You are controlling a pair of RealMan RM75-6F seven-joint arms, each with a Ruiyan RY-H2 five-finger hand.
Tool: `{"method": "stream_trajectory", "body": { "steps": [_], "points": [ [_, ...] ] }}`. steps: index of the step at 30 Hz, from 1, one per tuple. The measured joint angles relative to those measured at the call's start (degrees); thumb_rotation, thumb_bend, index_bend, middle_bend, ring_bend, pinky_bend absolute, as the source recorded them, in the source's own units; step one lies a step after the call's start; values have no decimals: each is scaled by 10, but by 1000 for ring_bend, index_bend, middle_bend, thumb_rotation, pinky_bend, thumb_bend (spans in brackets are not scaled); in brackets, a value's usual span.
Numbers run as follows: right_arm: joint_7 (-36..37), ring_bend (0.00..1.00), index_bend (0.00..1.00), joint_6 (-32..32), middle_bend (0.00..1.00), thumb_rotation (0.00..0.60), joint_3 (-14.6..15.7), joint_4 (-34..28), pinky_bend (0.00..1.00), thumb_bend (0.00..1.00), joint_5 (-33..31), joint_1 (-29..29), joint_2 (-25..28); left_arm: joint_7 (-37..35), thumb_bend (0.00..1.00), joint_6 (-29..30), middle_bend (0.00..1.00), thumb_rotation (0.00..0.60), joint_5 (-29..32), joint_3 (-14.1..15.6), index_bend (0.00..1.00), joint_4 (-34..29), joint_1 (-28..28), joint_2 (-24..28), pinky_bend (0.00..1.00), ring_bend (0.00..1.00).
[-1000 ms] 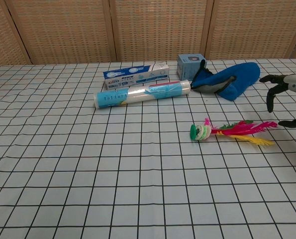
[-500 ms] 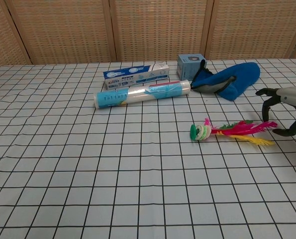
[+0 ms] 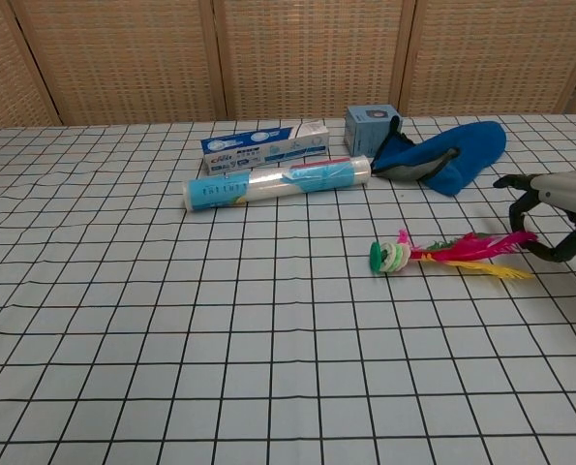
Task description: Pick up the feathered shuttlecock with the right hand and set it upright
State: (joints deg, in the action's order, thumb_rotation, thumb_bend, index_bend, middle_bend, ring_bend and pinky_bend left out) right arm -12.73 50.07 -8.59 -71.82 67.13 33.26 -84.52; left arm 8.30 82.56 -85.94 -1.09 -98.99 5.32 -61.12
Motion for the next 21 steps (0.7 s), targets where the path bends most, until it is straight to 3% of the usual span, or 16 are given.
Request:
{"method": "stream_trajectory", "body": {
  "steps": [8, 21],
  "points": [
    [-11, 0, 698, 34, 42, 600, 1, -31, 0, 724, 18, -3, 19, -5, 0, 2, 0, 600, -4, 2, 0, -2, 0, 3, 0, 0],
    [-77, 0, 719, 123, 66, 600, -12, -162, 0, 724, 79, -8, 115, -25, 0, 18, 0, 600, -28, 9, 0, -6, -5, 14, 0, 0]
  ]
}}
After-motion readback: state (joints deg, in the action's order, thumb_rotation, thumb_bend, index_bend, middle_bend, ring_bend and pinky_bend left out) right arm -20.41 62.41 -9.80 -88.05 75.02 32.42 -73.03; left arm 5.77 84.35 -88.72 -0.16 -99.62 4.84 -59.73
